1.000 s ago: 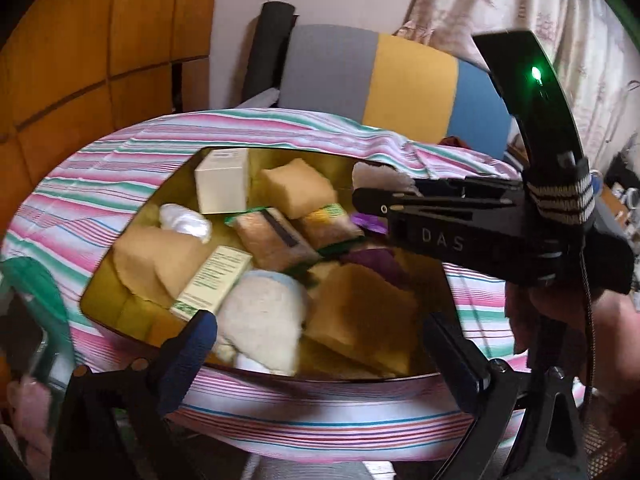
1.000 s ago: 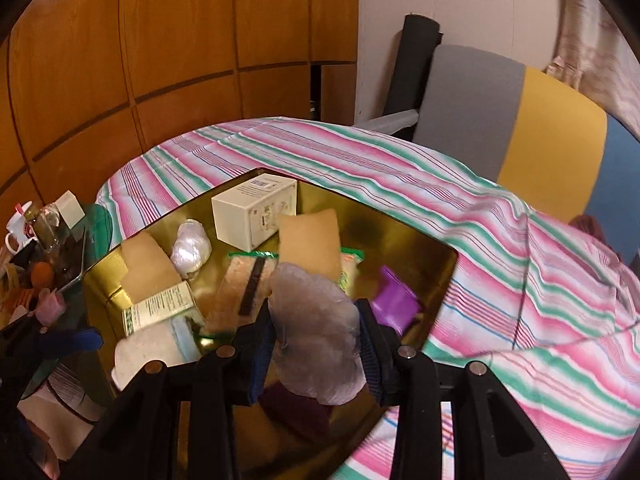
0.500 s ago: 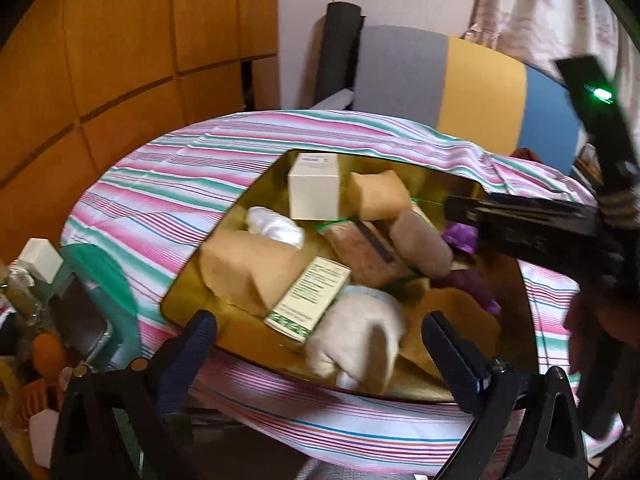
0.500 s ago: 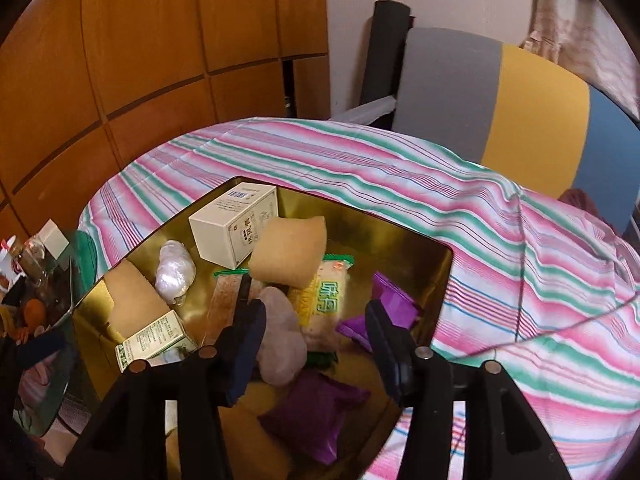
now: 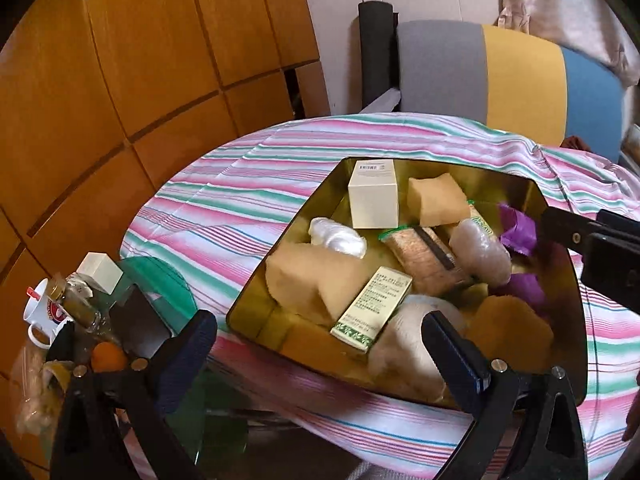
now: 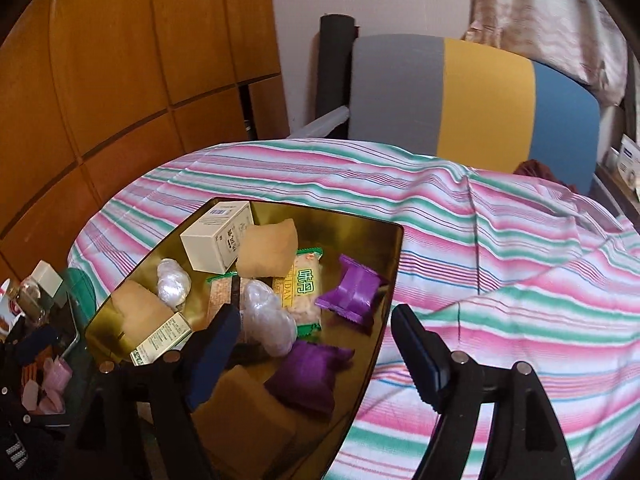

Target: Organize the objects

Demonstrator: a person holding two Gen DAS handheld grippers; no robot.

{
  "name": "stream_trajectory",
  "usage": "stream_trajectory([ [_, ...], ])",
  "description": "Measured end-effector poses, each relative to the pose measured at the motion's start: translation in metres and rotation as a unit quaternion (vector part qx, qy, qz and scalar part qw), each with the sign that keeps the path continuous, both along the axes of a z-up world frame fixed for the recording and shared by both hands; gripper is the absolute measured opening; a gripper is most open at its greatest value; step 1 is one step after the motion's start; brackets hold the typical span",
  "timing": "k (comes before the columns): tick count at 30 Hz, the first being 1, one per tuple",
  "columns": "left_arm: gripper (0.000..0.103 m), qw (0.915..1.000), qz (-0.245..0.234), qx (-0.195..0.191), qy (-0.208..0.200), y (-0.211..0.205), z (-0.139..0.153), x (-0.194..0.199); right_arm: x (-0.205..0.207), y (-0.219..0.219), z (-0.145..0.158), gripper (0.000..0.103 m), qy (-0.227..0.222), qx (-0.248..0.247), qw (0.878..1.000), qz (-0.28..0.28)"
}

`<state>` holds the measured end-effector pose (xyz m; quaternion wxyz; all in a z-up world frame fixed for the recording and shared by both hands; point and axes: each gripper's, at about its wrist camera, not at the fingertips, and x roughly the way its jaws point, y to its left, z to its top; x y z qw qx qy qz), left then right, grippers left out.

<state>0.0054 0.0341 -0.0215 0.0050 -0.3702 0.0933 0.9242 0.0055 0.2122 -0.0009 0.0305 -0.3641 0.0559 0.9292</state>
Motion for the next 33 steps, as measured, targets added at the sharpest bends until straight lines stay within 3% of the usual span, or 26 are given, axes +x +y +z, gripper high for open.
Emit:
stream_trajectory([
  [6,0.103,0.9994,0.017,0.025,-0.017,-0.013,0.004,-0.004,0.011,-0.008,0.001,0.079,-0.006,0.012,1.000,-0.028],
  [13,0.103,0.9987,0.044,0.026,-0.005,-0.026,0.014,-0.005,0.020,-0.013,-0.002,0.079,-0.018,0.007,0.999,-0.049],
  [19,0.103,0.9974,0.057,0.032,-0.029,-0.029,0.013,-0.008,0.024,-0.021,-0.005,0.079,-0.035,0.009,0.997,-0.063],
  [33,0.103,0.9967,0.057,0.035,-0.046,-0.032,0.017,-0.013,0.030,-0.028,0.002,0.079,-0.034,0.027,0.996,-0.080],
])
